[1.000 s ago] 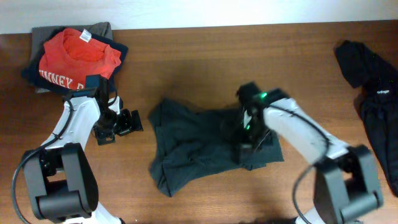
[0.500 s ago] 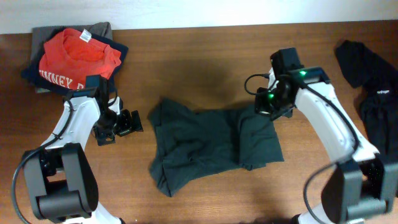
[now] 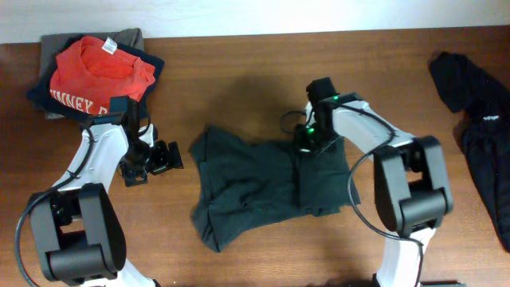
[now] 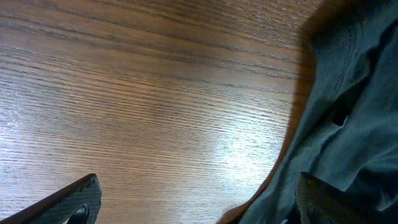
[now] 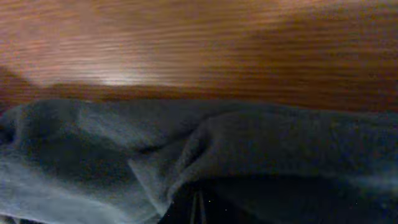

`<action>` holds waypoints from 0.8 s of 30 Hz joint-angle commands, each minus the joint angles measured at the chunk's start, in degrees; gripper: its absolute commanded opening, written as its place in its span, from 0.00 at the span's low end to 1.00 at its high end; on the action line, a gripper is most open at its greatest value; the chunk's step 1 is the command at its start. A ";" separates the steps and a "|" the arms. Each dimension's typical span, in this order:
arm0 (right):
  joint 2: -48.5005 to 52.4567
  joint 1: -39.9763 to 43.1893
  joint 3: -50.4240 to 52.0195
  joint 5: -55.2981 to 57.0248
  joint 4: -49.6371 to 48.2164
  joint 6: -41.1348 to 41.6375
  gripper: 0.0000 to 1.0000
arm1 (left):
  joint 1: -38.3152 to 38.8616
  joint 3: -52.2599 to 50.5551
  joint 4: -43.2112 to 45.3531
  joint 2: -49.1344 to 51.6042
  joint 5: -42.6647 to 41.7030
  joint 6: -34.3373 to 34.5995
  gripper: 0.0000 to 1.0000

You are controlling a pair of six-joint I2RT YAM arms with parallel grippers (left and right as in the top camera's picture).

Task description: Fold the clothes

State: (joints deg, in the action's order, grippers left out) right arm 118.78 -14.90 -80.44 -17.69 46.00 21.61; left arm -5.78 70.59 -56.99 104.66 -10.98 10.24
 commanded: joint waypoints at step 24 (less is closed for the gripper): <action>-9.25 1.79 -9.20 6.03 32.87 -8.28 0.14 | 0.13 -0.28 -0.70 -1.49 -0.39 -0.50 0.99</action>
State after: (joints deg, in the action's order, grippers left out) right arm 108.40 -12.99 -94.30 -12.47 79.90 14.15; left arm -5.78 70.57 -57.43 104.66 -10.98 10.24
